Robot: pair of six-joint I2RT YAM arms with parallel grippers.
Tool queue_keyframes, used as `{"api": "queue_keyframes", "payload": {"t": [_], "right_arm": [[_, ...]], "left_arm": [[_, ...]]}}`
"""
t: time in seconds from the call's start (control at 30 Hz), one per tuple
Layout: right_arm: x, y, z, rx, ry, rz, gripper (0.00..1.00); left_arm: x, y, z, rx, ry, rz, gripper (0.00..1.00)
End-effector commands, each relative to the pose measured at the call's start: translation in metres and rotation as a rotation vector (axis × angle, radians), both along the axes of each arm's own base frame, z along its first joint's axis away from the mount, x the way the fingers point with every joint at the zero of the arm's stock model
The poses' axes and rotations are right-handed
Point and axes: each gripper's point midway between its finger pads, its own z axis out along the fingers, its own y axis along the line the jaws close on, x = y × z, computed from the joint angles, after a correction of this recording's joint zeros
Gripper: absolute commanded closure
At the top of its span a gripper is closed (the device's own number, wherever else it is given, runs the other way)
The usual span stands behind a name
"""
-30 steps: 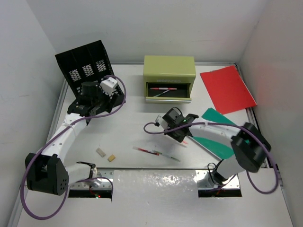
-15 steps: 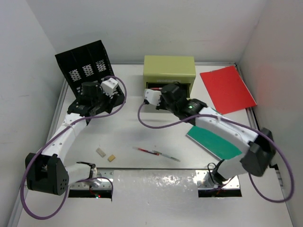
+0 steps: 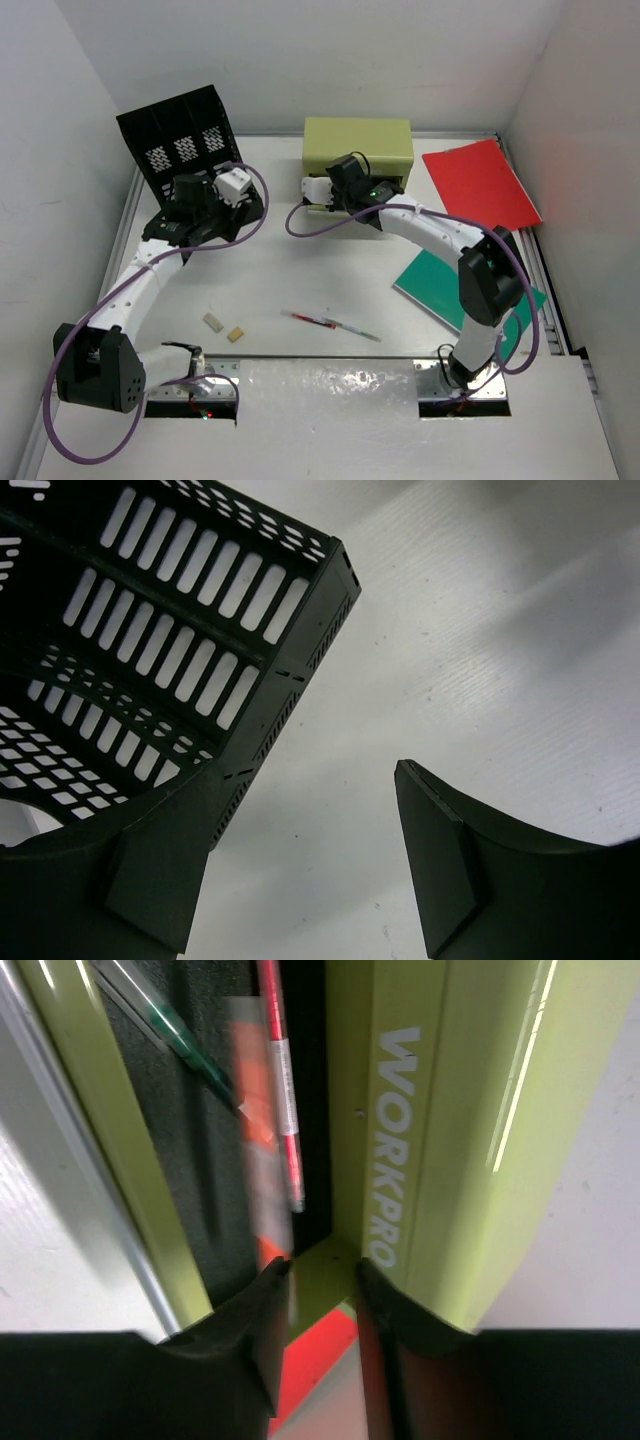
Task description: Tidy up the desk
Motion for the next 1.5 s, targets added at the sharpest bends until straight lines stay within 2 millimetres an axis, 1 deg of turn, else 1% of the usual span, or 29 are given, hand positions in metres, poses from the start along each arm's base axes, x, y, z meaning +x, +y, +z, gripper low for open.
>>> {"api": "queue_keyframes", "payload": {"t": [0.0,0.07,0.1,0.17,0.23,0.3,0.33,0.37,0.4,0.43,0.47,0.5,0.53,0.57,0.6,0.63,0.7,0.73,0.77,0.8,0.83,0.9,0.93,1.0,1.03,1.1,1.23,1.37,1.47], "right_arm": [[0.011,0.008,0.025,0.020,-0.061,0.012,0.66],[0.009,0.006,0.027,0.024,-0.061,0.002,0.60],[0.008,0.006,0.030,0.035,-0.070,-0.002,0.50],[0.006,0.000,0.041,0.081,-0.086,-0.021,0.44],[0.004,-0.003,0.053,0.159,-0.100,-0.054,0.37],[-0.003,-0.009,0.078,0.250,-0.132,-0.094,0.33],[-0.007,-0.010,0.083,0.338,-0.123,-0.142,0.26],[-0.017,-0.015,0.098,0.407,-0.126,-0.166,0.21],[-0.024,-0.017,0.101,0.461,-0.112,-0.184,0.18],[-0.032,-0.018,0.103,0.551,-0.088,-0.229,0.15],[-0.045,-0.018,0.091,0.584,-0.035,-0.230,0.09],[-0.058,-0.020,0.100,0.666,-0.026,-0.253,0.06],[-0.067,-0.022,0.098,0.696,-0.002,-0.262,0.04],[-0.086,-0.024,0.089,0.745,0.058,-0.280,0.01],[-0.093,-0.024,0.074,0.724,0.107,-0.276,0.01],[-0.111,-0.027,0.060,0.765,0.163,-0.308,0.01],[-0.138,-0.015,0.038,0.855,0.298,-0.304,0.05],[-0.149,-0.013,0.030,0.886,0.331,-0.305,0.07],[-0.167,-0.013,-0.002,0.866,0.417,-0.316,0.09],[-0.184,-0.006,-0.016,0.846,0.479,-0.306,0.14],[-0.201,-0.012,-0.041,0.780,0.536,-0.332,0.15],[-0.221,-0.009,-0.060,0.710,0.579,-0.316,0.18],[-0.234,-0.012,-0.076,0.701,0.618,-0.360,0.18],[-0.246,-0.003,-0.088,0.712,0.645,-0.334,0.18],[-0.256,-0.006,-0.103,0.698,0.672,-0.353,0.18],[-0.265,0.003,-0.112,0.708,0.685,-0.335,0.19],[-0.282,0.009,-0.133,0.668,0.719,-0.331,0.22],[-0.284,0.011,-0.147,0.612,0.672,-0.346,0.25],[-0.287,0.010,-0.161,0.537,0.662,-0.358,0.33]], "left_arm": [[0.002,-0.008,0.015,-0.017,-0.040,-0.057,0.32],[-0.003,-0.014,0.012,-0.030,-0.020,-0.095,0.32],[-0.004,-0.016,0.012,-0.028,-0.017,-0.116,0.32],[-0.013,-0.023,0.008,-0.043,0.013,-0.170,0.32],[-0.022,-0.029,0.007,-0.042,0.035,-0.233,0.32],[-0.031,-0.042,0.008,-0.059,0.045,-0.329,0.32],[-0.039,-0.047,0.005,-0.061,0.070,-0.358,0.32],[-0.045,-0.058,0.007,-0.047,0.065,-0.415,0.32],[-0.050,-0.065,0.006,-0.028,0.068,-0.450,0.32],[-0.058,-0.071,0.003,-0.005,0.083,-0.482,0.32],[-0.071,-0.087,-0.002,0.054,0.078,-0.557,0.32],[-0.082,-0.095,-0.007,0.076,0.087,-0.605,0.32],[-0.091,-0.101,-0.010,0.087,0.089,-0.649,0.32],[-0.105,-0.113,-0.009,0.078,0.077,-0.727,0.32],[-0.110,-0.116,-0.008,0.065,0.076,-0.751,0.32],[-0.116,-0.119,-0.004,0.044,0.074,-0.775,0.32],[-0.117,-0.118,-0.001,0.043,0.074,-0.770,0.33],[-0.115,-0.117,0.000,0.044,0.068,-0.759,0.33],[-0.111,-0.114,-0.002,0.059,0.065,-0.726,0.33],[-0.104,-0.113,0.000,0.049,0.047,-0.681,0.33],[-0.098,-0.105,-0.006,0.076,0.049,-0.622,0.33],[-0.090,-0.098,-0.011,0.078,0.058,-0.535,0.32],[-0.083,-0.090,-0.016,0.106,0.059,-0.482,0.32],[-0.080,-0.083,-0.023,0.102,0.082,-0.411,0.32],[-0.075,-0.075,-0.028,0.106,0.088,-0.363,0.32],[-0.069,-0.066,-0.033,0.086,0.103,-0.303,0.32],[-0.052,-0.027,-0.039,0.056,0.124,-0.146,0.32],[-0.050,-0.016,-0.040,0.054,0.112,-0.093,0.32],[-0.053,-0.013,-0.042,0.056,0.098,-0.081,0.32]]}}
